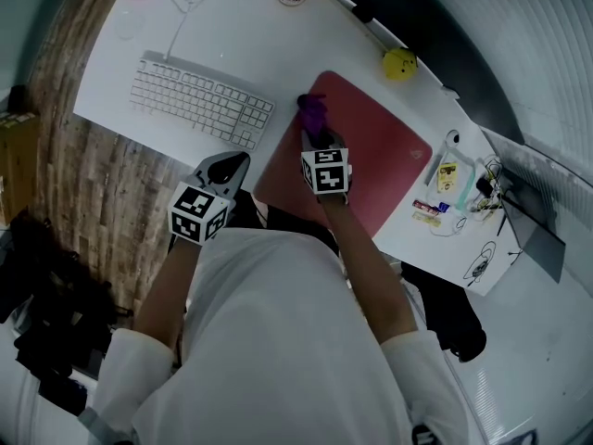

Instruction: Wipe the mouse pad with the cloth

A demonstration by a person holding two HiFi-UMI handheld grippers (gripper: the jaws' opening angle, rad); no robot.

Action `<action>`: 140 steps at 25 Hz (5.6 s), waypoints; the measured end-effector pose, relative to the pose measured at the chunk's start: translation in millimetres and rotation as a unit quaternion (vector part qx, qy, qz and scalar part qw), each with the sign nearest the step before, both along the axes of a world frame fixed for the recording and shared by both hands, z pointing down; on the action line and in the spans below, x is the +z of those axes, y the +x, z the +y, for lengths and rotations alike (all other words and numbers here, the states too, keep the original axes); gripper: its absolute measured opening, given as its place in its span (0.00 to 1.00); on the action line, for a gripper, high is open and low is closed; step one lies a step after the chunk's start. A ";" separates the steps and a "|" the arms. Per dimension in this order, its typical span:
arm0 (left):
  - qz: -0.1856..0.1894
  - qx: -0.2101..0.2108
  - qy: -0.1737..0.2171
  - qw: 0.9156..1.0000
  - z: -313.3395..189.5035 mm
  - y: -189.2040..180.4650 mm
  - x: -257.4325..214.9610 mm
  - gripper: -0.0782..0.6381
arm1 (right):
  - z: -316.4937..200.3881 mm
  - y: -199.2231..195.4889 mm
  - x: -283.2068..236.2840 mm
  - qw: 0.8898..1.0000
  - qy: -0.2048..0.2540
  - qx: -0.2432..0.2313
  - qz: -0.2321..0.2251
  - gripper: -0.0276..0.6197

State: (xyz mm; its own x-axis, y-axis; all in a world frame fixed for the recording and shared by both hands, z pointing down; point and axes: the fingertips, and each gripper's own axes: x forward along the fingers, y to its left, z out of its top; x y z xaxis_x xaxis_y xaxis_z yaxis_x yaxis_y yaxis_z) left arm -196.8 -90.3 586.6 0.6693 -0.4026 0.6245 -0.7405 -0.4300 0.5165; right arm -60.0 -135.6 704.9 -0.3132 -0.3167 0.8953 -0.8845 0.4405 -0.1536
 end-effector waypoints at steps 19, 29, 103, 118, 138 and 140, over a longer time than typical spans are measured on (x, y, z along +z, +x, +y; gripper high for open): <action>-0.019 0.023 -0.001 1.000 -2.5 15.0 -7.1 0.14 | -56.3 -12.9 -19.6 0.996 0.037 0.008 -0.082 0.16; -0.033 0.048 -0.014 0.998 10.7 30.2 -4.8 0.14 | -70.4 52.7 1.1 0.996 0.044 0.061 -0.048 0.16; -0.043 0.084 0.080 0.992 57.4 164.1 -66.6 0.14 | 79.4 373.4 -78.8 0.954 0.125 0.270 0.040 0.16; 0.014 0.078 0.124 0.989 43.3 82.9 -113.8 0.14 | 138.4 284.2 -170.5 0.930 0.200 0.306 0.027 0.16; 0.111 0.110 0.154 0.976 62.8 35.9 -185.2 0.14 | 219.9 206.3 -282.4 0.892 0.298 0.340 0.003 0.16; 0.109 0.111 0.162 0.975 66.5 42.7 -189.0 0.14 | 226.8 214.0 -289.3 0.889 0.304 0.341 0.004 0.16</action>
